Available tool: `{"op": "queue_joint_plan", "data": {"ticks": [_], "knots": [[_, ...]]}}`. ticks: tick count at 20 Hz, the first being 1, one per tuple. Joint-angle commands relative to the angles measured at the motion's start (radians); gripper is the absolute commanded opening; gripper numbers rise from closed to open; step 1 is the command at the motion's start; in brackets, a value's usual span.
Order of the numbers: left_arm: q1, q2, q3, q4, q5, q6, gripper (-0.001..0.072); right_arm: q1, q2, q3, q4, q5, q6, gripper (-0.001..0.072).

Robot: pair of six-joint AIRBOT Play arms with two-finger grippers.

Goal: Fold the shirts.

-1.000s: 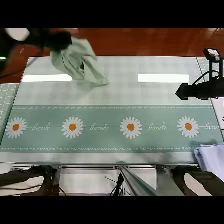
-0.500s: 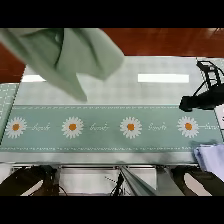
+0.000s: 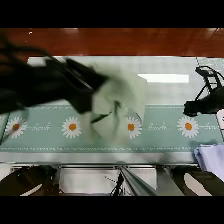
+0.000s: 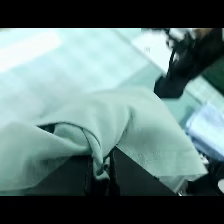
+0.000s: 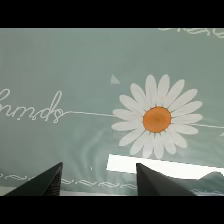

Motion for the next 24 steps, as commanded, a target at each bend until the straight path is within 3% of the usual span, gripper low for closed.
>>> {"op": "queue_joint_plan", "data": {"ticks": [1,7,8,10,11,15,18,20,24], "knots": [[-0.083,-0.063,-0.282,-0.089,0.202,0.002,0.0029,0.0,0.0,0.001,0.0,-0.005,-0.001,0.0514],[-0.108,-0.215,-0.393,-0.107,0.234,0.003,0.0038,0.0,0.0,0.001,0.034,-0.044,0.0,0.0514],[-0.091,-0.213,-0.373,-0.106,0.233,0.003,0.0153,0.0,0.0,0.001,0.035,-0.042,0.0,0.0515],[-0.019,-0.194,-0.292,-0.106,0.185,0.003,0.0622,0.0,0.0,0.001,0.035,-0.027,-0.002,0.0515],[0.03,-0.182,-0.24,-0.101,0.124,0.003,0.0708,0.0,0.0,0.001,0.035,-0.019,-0.005,0.0515],[0.269,-0.128,-0.085,0.077,-0.266,0.041,0.0707,0.0,0.0,0.001,0.033,-0.008,-0.017,0.0515],[0.456,-0.082,-0.167,0.101,-0.455,0.138,0.0673,0.0,0.0,0.001,0.034,-0.014,-0.02,0.0515],[0.566,-0.041,-0.312,0.004,-0.436,0.173,0.0673,0.0,0.0,0.0,0.034,-0.023,-0.021,0.0516],[0.69,-0.051,-0.596,-0.401,-0.336,0.316,0.0677,0.0,0.0,0.0,0.037,-0.042,-0.021,0.0518]]}}
